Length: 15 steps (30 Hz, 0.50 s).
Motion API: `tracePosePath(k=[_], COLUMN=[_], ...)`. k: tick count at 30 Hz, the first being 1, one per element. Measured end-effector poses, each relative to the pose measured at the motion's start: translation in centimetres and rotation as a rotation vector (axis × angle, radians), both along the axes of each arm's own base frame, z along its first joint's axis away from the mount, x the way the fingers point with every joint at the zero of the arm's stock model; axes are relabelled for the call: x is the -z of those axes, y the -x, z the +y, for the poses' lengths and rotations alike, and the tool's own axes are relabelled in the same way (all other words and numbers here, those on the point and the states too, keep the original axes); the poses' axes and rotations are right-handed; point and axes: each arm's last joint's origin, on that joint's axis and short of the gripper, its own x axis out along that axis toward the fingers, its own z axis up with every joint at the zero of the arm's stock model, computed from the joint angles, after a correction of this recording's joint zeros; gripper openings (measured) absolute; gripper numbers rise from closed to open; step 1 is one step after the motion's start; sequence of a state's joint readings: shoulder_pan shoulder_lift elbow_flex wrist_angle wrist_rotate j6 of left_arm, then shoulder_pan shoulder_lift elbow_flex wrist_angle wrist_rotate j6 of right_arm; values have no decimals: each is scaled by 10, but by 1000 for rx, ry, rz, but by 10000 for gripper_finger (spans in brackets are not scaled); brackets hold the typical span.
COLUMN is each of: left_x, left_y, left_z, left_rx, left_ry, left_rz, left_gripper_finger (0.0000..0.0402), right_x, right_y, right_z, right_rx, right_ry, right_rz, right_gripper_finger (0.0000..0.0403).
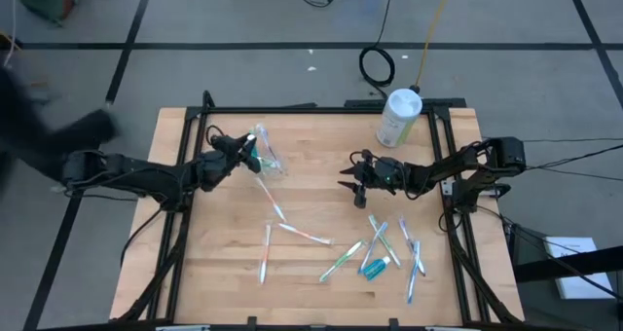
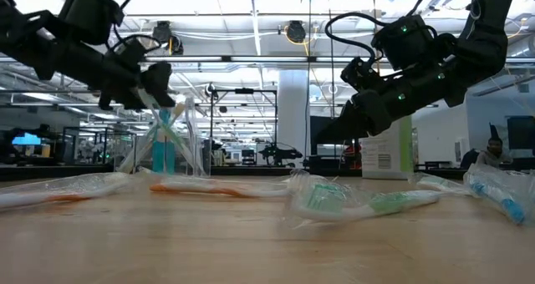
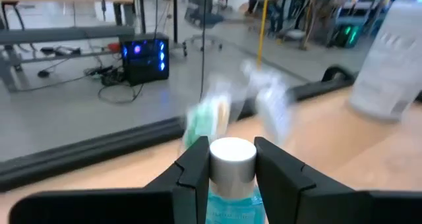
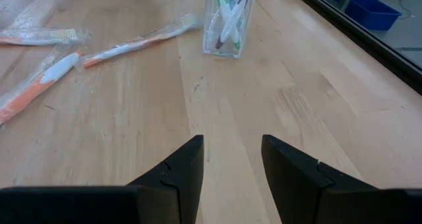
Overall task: Pick & Place toothbrushing station
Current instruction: Put the blue mouthwash into the transparent organizer
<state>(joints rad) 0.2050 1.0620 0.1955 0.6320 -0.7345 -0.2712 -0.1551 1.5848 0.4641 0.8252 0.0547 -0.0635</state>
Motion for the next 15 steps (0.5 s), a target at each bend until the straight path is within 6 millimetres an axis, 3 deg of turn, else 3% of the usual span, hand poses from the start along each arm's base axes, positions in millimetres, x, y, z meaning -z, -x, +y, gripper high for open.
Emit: tracePosePath(k=[11,15], left_x=[14,15], left_y=[-4,-5], left_z=[1,1], left_rx=[4,22], left_ry=[63,42], left_rz=[28,65], left_gripper_finger=[99,116], right_x=[1,1], right_y=[0,0], right_z=[0,0], right_rx=[0,0], right_ry=[-1,-1], right_rz=[5,7], right_gripper_finger=[144,144])
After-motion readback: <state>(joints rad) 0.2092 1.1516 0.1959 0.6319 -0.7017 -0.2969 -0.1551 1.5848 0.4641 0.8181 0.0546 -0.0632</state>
